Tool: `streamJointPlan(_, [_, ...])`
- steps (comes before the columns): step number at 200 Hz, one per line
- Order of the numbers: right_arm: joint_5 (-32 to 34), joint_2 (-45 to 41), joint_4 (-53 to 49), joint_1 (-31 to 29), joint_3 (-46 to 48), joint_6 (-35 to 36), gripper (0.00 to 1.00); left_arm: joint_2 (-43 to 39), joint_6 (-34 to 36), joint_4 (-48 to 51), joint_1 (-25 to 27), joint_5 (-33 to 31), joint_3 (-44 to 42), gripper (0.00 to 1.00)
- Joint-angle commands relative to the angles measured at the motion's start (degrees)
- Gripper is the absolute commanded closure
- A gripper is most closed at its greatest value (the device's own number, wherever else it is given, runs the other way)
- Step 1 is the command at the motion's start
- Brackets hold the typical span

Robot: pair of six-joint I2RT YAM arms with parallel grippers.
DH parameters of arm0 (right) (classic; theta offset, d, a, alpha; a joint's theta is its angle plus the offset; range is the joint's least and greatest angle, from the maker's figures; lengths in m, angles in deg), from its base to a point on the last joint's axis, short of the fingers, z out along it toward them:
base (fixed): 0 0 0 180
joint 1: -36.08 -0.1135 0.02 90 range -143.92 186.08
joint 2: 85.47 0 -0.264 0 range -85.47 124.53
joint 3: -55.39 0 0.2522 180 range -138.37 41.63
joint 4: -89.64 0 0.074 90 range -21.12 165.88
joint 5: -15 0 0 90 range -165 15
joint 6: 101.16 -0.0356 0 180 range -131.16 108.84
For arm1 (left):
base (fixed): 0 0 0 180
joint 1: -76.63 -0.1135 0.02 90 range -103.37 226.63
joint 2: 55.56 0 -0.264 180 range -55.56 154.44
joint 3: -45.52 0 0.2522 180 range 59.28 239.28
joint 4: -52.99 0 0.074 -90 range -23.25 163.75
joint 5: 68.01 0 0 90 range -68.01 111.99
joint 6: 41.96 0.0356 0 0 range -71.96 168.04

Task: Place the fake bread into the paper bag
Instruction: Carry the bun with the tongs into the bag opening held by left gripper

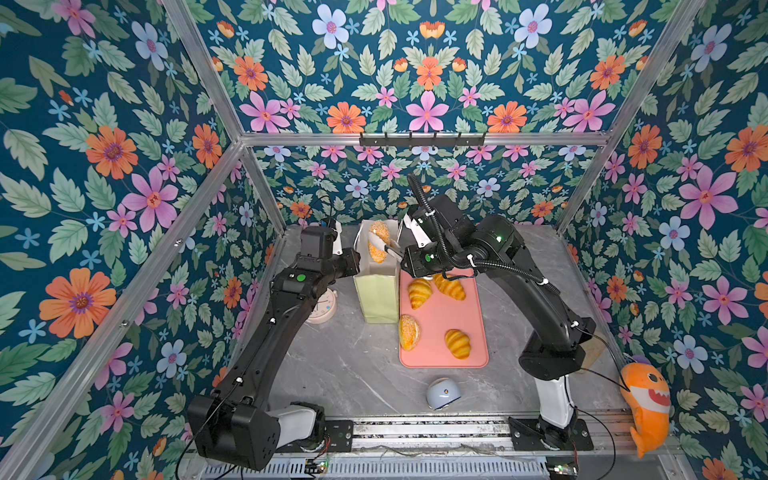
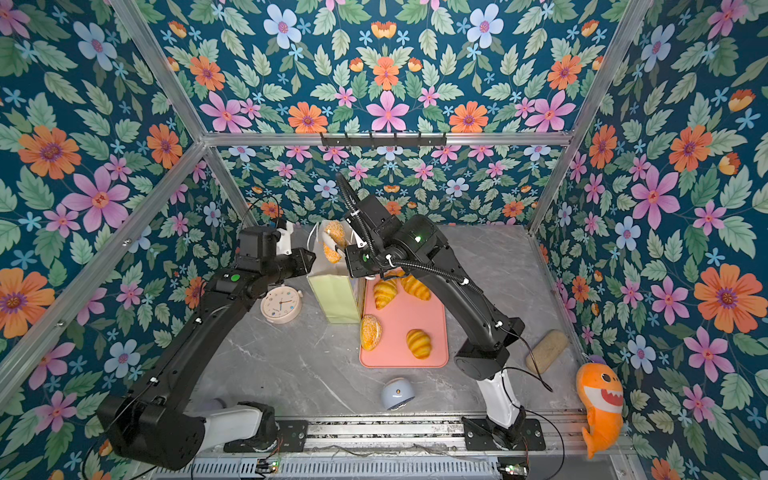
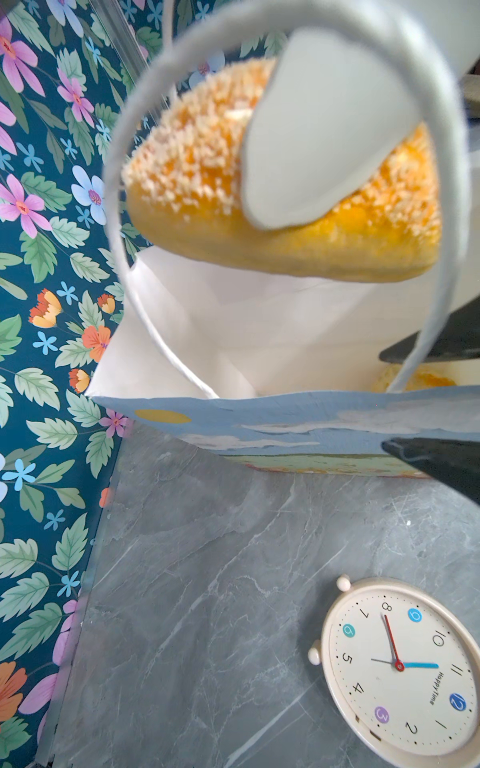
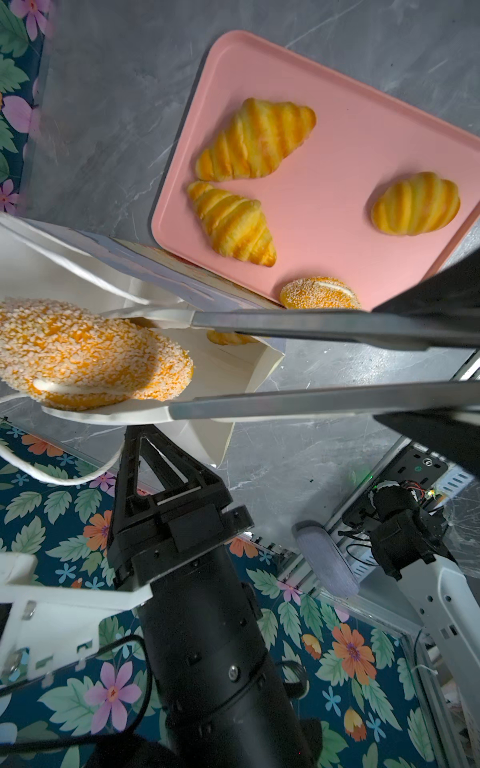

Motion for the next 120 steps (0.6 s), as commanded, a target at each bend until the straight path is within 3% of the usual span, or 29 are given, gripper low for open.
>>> streamJointPlan(1, [2.49, 0.54, 1.22, -0.34, -0.38, 0.62, 0.69, 0.07, -0.57, -1.22, -0.04, 0.58, -0.02, 0.69])
streamJointPlan(120, [4.05, 3.86, 1.34, -1.47, -0.65, 1.34, 0.67, 0.07, -0.75, -1.57, 0.33, 0.58, -0.29, 0.70])
